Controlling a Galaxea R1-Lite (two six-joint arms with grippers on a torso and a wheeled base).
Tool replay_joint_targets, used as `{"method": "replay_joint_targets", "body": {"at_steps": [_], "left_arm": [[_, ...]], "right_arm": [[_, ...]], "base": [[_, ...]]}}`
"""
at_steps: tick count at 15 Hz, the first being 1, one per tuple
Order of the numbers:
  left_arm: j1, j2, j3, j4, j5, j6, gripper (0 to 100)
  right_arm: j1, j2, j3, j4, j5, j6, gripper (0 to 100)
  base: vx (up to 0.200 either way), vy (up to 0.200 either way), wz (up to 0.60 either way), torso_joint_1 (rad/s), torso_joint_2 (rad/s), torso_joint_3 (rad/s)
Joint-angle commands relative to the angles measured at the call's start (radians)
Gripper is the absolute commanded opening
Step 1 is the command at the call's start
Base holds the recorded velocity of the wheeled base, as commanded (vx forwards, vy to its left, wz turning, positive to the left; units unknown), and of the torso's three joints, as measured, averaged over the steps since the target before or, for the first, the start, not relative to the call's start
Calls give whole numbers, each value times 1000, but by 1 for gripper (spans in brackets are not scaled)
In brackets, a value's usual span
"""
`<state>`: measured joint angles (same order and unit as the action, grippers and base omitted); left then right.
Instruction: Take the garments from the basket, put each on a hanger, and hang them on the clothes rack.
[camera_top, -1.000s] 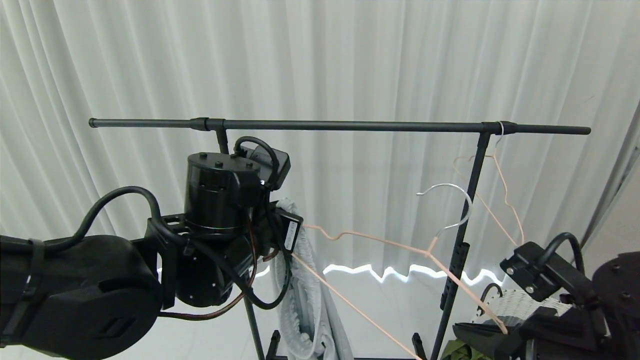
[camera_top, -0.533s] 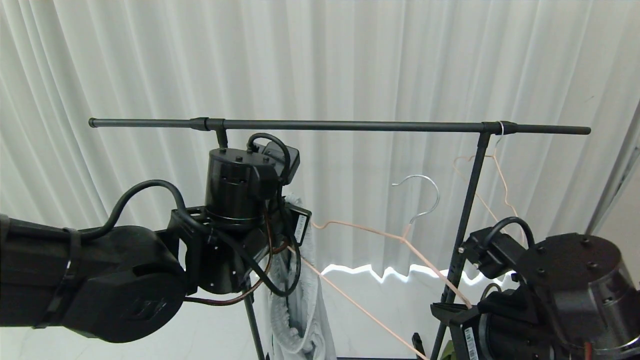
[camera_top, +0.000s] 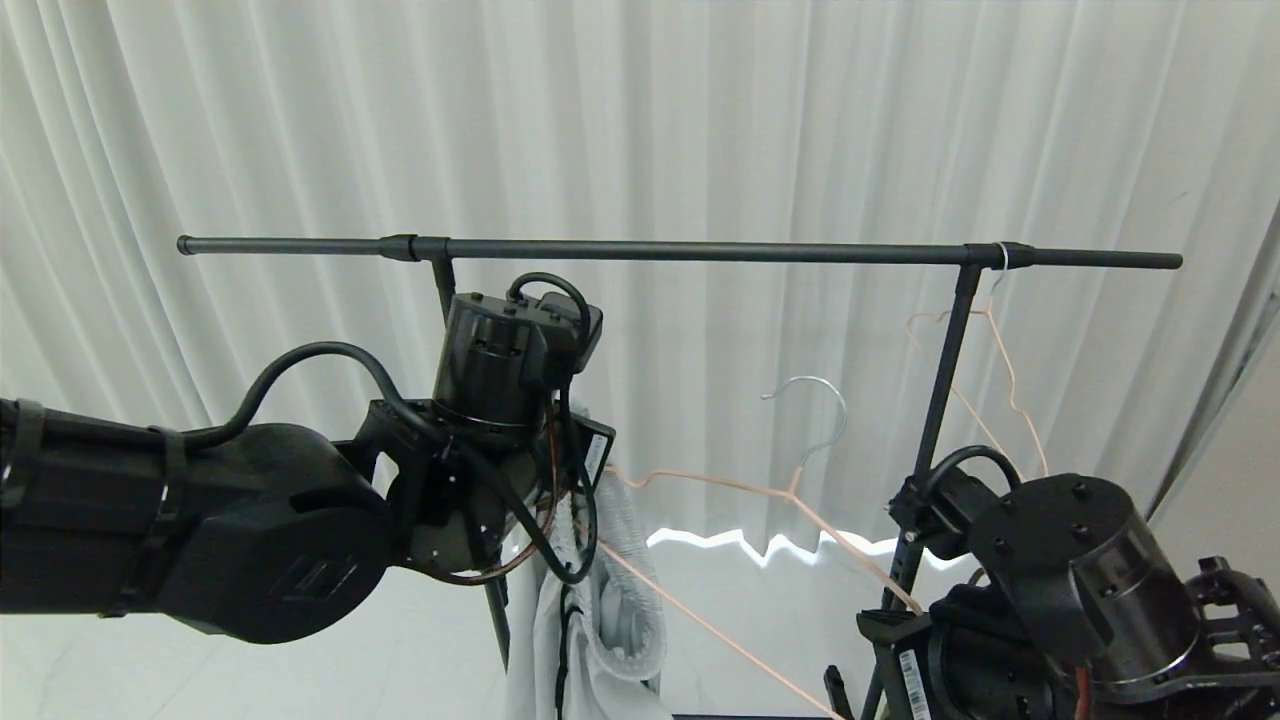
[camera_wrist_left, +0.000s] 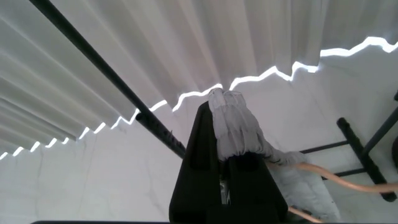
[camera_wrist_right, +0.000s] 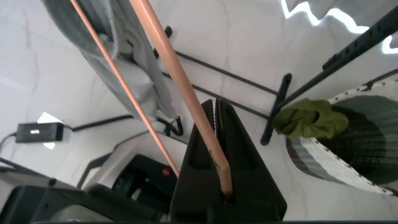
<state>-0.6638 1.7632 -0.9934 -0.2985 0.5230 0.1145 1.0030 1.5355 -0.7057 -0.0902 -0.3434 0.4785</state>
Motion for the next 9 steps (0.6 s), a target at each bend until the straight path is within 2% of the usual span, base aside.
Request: {"method": "replay_joint_targets", "body": {"at_steps": [1, 5, 9], "left_arm": [[-16, -2, -5, -1, 0, -13, 0], [-37, -4, -10, 1, 0, -76, 0], [-40, -10, -22, 1, 0, -96, 0]], "right_arm": [[2, 23, -20, -26, -2, 0, 0], [34, 83, -32, -92, -19, 0, 0], [97, 167, -40, -155, -42, 2, 0]], "base": [[0, 0, 0, 0, 0, 0], [0, 0, 0, 0, 0, 0], [0, 0, 0, 0, 0, 0]]}}
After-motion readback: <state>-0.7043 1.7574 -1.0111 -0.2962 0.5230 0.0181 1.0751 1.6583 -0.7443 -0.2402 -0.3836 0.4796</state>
